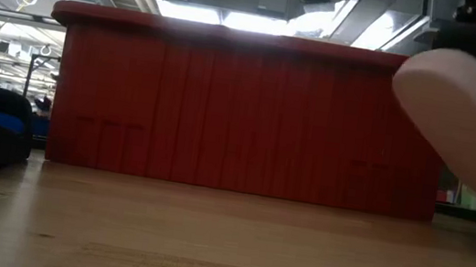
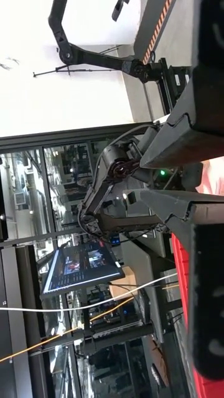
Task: Pick and place slides into bin
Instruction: Put the top pink slide into the red bin
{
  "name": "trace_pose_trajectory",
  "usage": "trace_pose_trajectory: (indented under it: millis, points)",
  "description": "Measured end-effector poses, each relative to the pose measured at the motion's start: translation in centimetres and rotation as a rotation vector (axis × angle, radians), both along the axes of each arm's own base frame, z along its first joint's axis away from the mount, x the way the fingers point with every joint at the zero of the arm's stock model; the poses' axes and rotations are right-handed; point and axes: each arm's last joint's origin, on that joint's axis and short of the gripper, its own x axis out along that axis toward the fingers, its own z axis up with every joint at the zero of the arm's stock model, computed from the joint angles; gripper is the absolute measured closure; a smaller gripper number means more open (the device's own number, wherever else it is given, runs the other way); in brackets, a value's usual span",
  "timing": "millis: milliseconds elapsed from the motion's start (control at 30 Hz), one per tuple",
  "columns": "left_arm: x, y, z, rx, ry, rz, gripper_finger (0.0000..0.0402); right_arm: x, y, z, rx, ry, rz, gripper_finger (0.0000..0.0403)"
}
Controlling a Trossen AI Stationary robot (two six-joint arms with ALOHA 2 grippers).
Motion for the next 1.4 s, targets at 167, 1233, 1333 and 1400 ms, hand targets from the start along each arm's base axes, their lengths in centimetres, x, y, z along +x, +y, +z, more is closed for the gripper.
trace_pose_trajectory:
  millis: [167, 1233, 1333, 1400]
  points:
    - [0.0, 0.0, 0.0, 0.000, 0.000, 0.000, 0.0338, 0.2, 0.6, 0.8, 0.014, -0.032, 0.018, 0.0391]
    - [0.0, 0.0, 0.0, 0.000, 0.000, 0.000, 0.0338, 1.3, 4.9, 9.7, -0.097, -0.306, 0.686, 0.0391]
    - [0.0, 0.0, 0.0, 0.000, 0.000, 0.000, 0.0338, 1.6, 5.0, 10.1, -0.135, -0.336, 0.737, 0.0391]
    - [0.0, 0.0, 0.0, 0.000, 0.000, -0.001, 0.0338, 1.8, 5.1, 10.6, -0.175, -0.357, 0.769, 0.0391]
